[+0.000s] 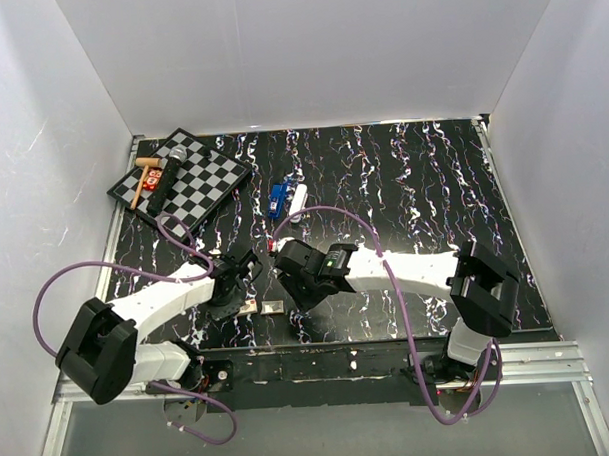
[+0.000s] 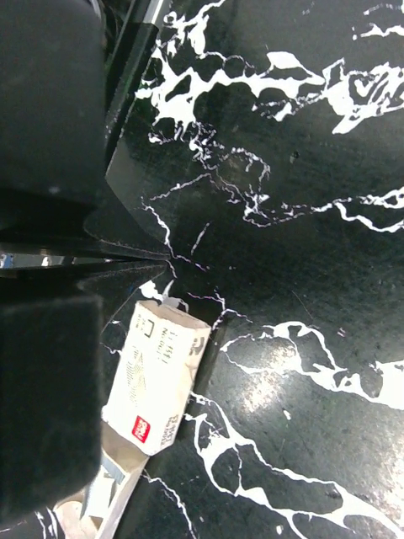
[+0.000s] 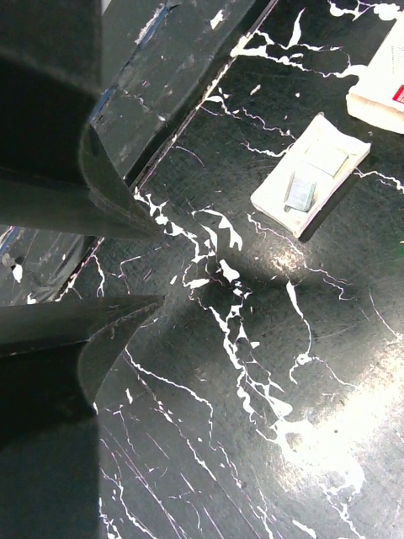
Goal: Unload the staples from the stapler
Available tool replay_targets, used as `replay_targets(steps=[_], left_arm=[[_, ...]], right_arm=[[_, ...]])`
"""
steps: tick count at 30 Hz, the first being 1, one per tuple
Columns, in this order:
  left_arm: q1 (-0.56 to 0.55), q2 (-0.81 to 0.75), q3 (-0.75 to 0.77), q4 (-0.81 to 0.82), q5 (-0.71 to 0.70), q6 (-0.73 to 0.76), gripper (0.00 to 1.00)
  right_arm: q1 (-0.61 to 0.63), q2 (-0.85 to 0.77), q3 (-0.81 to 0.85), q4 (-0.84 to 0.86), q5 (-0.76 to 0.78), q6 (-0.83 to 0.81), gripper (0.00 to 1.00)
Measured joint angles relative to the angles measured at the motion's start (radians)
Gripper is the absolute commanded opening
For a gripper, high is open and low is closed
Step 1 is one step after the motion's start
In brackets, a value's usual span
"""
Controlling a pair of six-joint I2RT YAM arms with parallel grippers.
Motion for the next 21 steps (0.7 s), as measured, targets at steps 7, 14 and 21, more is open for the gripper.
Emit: replay_targets(steps=[7,14,21], left_arm=[[-0.004,0.046,-0.012,0.067,0.000,0.015,0.00],[-0.004,0.021,-0.029,0.093,-0.007,0.029,0.00],[-0.004,-0.046,-0.073,0.137,-0.010,0.055,0.00]], right_arm=[[0.000,0.000,0.000,0.021,-0.003,0.050,0.40],[0.000,0.035,0.009,0.043,-0.003,0.134,0.39],[0.000,0.110,0.037,0.055,0.000,0.208,0.39]])
